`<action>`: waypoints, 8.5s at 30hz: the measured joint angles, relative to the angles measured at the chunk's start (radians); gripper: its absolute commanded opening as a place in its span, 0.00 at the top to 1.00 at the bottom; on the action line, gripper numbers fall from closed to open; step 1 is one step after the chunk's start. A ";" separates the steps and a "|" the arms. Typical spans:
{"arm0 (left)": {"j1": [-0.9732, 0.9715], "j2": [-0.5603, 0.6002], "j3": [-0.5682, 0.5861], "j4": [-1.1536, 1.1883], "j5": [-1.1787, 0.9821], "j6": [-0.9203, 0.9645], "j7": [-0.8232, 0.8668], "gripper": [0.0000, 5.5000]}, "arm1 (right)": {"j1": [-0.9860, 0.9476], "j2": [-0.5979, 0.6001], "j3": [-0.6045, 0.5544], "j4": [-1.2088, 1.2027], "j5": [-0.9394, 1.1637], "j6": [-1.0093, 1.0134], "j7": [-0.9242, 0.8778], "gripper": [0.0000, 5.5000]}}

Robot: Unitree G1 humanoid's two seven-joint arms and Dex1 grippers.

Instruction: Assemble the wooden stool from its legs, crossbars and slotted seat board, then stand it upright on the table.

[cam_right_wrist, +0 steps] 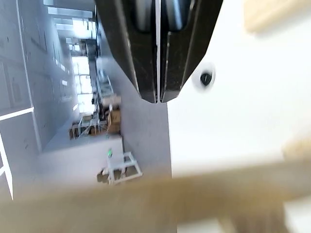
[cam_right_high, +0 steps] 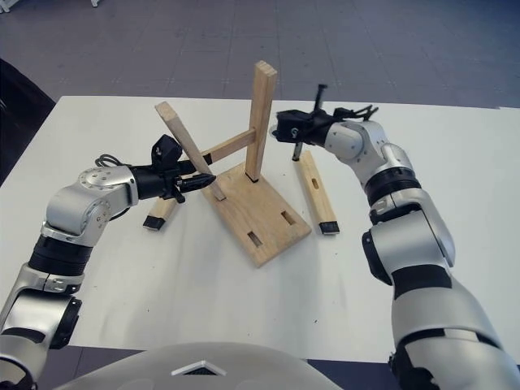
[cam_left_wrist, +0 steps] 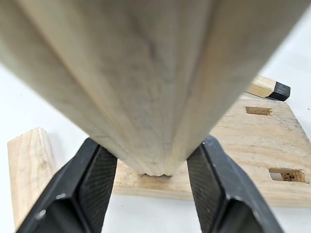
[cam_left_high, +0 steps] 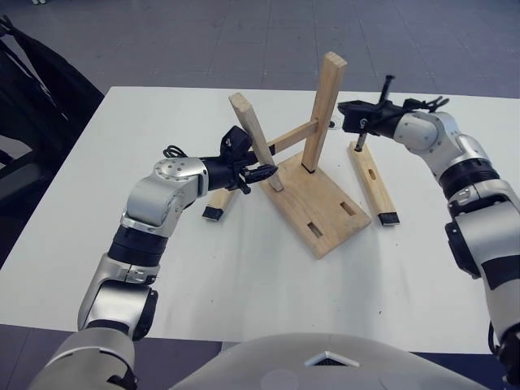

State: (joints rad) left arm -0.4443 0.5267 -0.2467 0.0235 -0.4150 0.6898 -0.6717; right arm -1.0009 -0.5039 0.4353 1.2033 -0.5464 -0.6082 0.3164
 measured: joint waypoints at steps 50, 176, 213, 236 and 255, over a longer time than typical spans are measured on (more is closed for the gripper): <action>-0.476 -0.117 -0.007 1.062 0.305 -0.812 -0.523 0.41 | 0.705 0.197 -0.410 -1.357 0.671 1.092 -0.001 0.98; 0.229 0.008 0.484 0.600 0.220 -0.521 0.114 0.76 | 1.056 0.344 -0.437 -1.633 0.557 1.044 -0.186 0.85; 0.452 -0.075 0.204 -0.460 0.086 -0.529 0.013 0.76 | 0.666 0.626 -0.607 -1.505 1.894 1.451 -0.403 0.61; 0.427 -0.114 0.182 -0.415 0.108 -0.541 0.023 0.58 | 0.746 0.529 -0.463 -1.551 1.690 1.266 -0.247 0.92; 0.539 -0.039 0.280 -0.123 0.213 -0.677 0.029 0.50 | 0.799 0.226 -0.599 -1.371 1.100 1.046 -0.351 0.92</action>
State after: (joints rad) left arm 0.0943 0.4881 0.0337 -0.0992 -0.2017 0.0129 -0.6429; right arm -0.2021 -0.2779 -0.1632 -0.1681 0.5532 0.4382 -0.0345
